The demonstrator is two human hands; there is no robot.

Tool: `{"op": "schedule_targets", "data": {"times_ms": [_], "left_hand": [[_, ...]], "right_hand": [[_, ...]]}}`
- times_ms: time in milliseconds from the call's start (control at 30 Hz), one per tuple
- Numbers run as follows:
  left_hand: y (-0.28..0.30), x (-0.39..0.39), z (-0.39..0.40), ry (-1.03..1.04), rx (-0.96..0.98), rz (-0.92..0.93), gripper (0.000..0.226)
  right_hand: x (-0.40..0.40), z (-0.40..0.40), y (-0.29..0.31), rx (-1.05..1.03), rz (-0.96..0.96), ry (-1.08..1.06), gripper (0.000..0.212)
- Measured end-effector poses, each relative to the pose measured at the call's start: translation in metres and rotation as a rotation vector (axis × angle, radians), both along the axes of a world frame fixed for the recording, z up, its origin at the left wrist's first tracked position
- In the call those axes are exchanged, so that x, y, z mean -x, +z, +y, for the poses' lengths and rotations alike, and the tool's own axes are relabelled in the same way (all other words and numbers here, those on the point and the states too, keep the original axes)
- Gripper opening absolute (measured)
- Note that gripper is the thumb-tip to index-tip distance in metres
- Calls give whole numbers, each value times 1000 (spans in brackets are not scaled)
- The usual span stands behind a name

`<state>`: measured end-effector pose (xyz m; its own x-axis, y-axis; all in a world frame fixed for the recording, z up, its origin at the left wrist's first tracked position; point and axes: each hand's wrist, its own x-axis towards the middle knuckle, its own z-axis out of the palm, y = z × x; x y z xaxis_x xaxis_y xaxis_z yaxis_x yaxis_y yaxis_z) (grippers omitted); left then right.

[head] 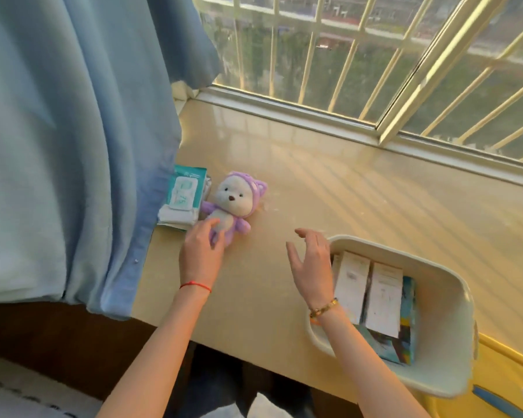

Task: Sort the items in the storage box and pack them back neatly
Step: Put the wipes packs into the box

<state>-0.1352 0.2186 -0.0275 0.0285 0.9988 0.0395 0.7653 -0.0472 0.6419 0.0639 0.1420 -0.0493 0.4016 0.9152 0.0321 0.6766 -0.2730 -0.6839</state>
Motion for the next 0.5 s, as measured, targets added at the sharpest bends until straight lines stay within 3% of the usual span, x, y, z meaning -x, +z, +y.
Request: {"op": "schedule_targets", "data": {"times_ms": [233, 500], "left_hand": [[-32, 129, 91, 80, 50, 80, 24], [-79, 173, 153, -13, 193, 12, 32]], "right_hand": [[115, 102, -17, 26, 174, 66, 30], [195, 198, -58, 226, 223, 0, 49]]}}
